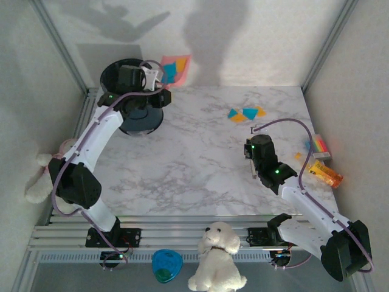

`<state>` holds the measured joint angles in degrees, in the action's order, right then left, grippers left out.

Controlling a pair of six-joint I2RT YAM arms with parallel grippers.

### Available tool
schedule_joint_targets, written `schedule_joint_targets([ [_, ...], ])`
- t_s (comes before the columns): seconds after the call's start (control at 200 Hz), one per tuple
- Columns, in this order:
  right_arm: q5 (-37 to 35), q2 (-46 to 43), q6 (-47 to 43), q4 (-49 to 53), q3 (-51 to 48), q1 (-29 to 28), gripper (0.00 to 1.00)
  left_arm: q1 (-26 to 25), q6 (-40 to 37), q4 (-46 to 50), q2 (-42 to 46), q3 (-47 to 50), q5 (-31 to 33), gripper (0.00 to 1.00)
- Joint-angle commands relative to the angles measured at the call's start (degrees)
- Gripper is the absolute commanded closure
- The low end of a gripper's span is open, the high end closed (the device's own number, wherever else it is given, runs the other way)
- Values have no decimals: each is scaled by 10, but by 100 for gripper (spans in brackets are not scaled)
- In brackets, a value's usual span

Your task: Sweep away the paper scraps from the table

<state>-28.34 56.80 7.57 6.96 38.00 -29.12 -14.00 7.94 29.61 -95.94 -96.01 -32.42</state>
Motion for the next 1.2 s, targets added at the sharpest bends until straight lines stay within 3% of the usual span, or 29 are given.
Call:
schedule_joint_targets([
  [0.0, -6, 1, 8, -8, 14, 1, 100, 17, 37, -44, 27, -6, -47, 100],
  [0.556, -5, 10, 9, -1, 23, 1, 100, 109, 220, -181, 22, 47, -172, 100],
  [1.197, 0, 20, 16, 2, 25, 2, 100, 131, 425, -331, 16, 108, -215, 100],
])
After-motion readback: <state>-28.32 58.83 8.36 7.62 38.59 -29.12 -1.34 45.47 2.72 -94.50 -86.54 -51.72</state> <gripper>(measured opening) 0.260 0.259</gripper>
